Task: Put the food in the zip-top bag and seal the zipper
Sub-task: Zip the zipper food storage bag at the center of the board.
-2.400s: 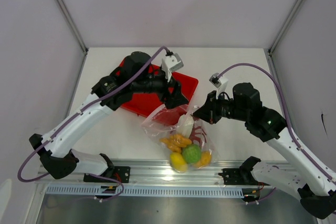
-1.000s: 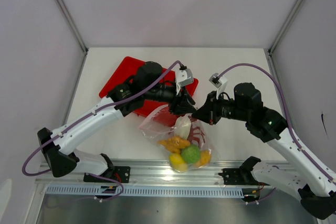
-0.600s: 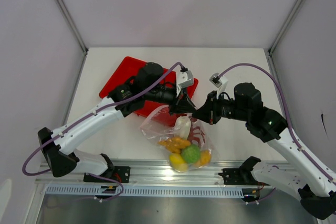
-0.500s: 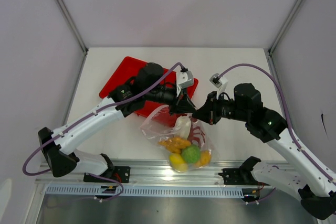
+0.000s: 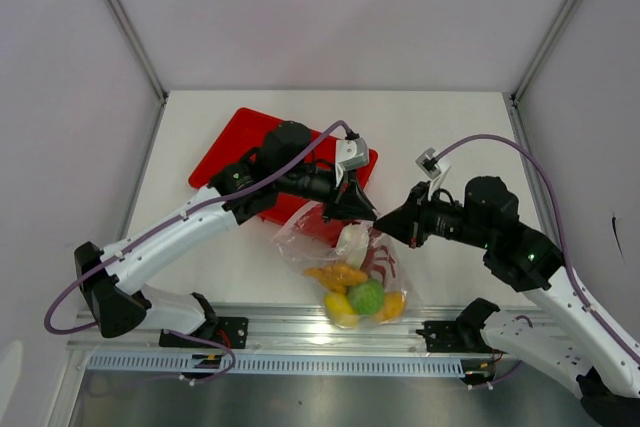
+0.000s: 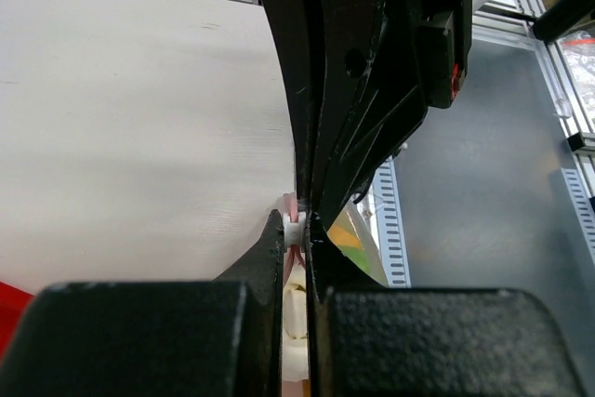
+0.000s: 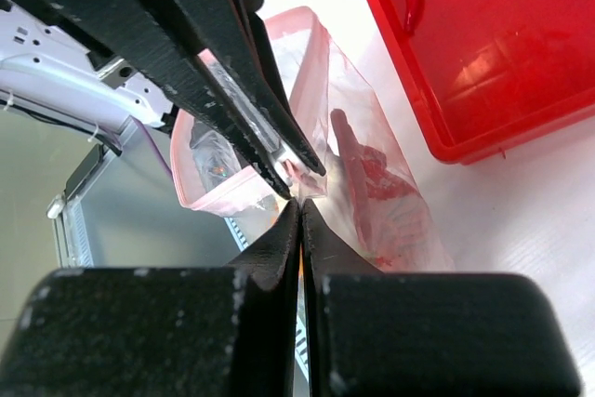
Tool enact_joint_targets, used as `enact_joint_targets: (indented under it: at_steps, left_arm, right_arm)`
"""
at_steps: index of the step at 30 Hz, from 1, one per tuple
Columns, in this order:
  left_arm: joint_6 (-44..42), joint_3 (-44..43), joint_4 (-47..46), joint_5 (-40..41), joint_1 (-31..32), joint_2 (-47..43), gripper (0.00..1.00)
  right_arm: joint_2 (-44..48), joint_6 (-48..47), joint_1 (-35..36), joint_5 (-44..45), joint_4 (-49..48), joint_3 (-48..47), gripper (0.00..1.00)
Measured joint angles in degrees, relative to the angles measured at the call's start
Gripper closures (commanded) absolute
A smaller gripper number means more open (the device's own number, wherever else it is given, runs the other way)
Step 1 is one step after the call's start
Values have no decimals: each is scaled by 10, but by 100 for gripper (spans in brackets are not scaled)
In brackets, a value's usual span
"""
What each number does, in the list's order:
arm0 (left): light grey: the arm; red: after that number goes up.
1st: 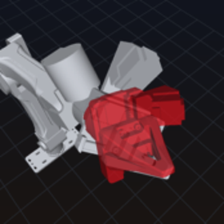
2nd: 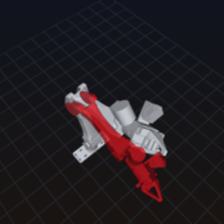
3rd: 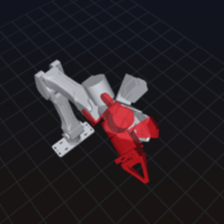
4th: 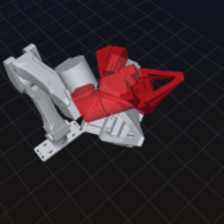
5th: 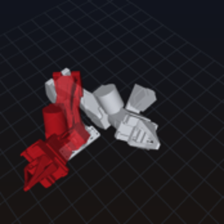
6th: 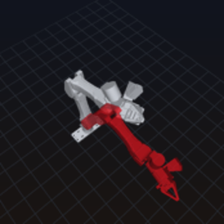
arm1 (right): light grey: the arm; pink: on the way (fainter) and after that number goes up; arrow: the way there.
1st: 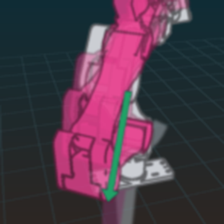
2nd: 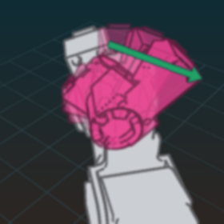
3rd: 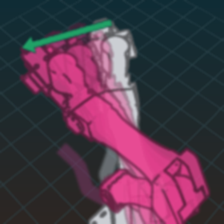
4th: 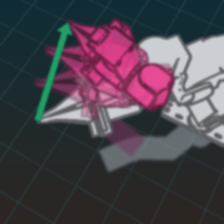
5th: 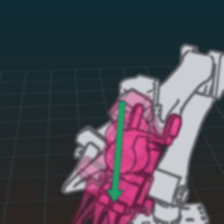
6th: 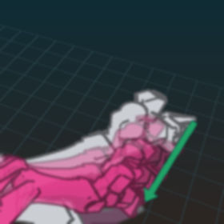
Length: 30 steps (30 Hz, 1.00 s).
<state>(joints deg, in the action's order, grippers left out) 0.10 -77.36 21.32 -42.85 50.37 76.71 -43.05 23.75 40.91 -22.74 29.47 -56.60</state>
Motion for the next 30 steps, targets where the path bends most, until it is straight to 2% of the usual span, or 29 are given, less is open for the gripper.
enact_joint_targets:
  at_steps: [7,8,12,15,25,30]
  left_arm:
    - [13,-13,16,-39,-8,6,99]
    - [15,-17,21,-45,-9,8,99]
    - [20,-28,41,-70,-11,9,99]
    - [26,-38,49,-85,-11,9,99]
    - [44,-46,50,-122,-12,9,99]
    - [47,-50,51,-137,-12,9,100]
  right_arm:
    - [12,-19,0,-22,-10,4,99]
    - [6,-29,0,-35,-10,4,95]
    - [-20,-57,0,-80,-11,-1,64]
    - [-37,-79,0,-106,-10,-2,61]
    - [-41,-133,0,-160,-10,-23,62]
    - [-42,-139,-1,-200,-26,-23,83]
